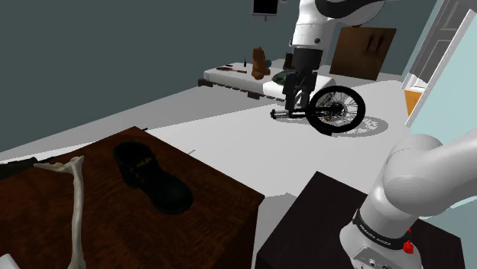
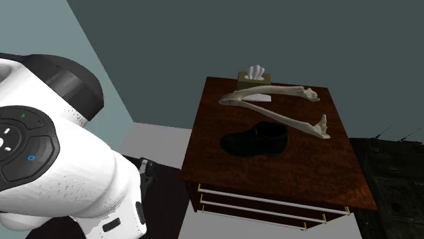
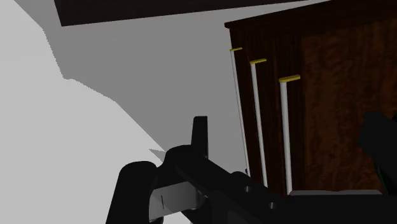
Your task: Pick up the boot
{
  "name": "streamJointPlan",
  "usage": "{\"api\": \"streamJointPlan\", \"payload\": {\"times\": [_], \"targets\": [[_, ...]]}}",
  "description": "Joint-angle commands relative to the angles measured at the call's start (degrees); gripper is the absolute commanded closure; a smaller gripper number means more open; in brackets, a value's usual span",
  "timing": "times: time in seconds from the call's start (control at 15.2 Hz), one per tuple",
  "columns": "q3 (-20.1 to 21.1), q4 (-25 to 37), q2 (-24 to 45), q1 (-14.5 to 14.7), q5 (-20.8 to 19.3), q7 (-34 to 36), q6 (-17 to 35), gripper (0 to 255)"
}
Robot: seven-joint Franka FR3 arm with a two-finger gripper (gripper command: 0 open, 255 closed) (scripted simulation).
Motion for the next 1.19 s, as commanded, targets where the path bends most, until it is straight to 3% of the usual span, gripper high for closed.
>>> {"api": "streamJointPlan", "payload": {"times": [0.0, 0.59, 1.12], "targets": [[0.0, 0.0, 0.0, 0.0, 0.0, 0.0, 0.0, 0], [10.0, 7.2, 14.1, 3.1, 3.4, 11.1, 8.2, 0], [17.4, 18.7, 29.6, 4.8, 1.3, 21.7, 12.9, 0]]}}
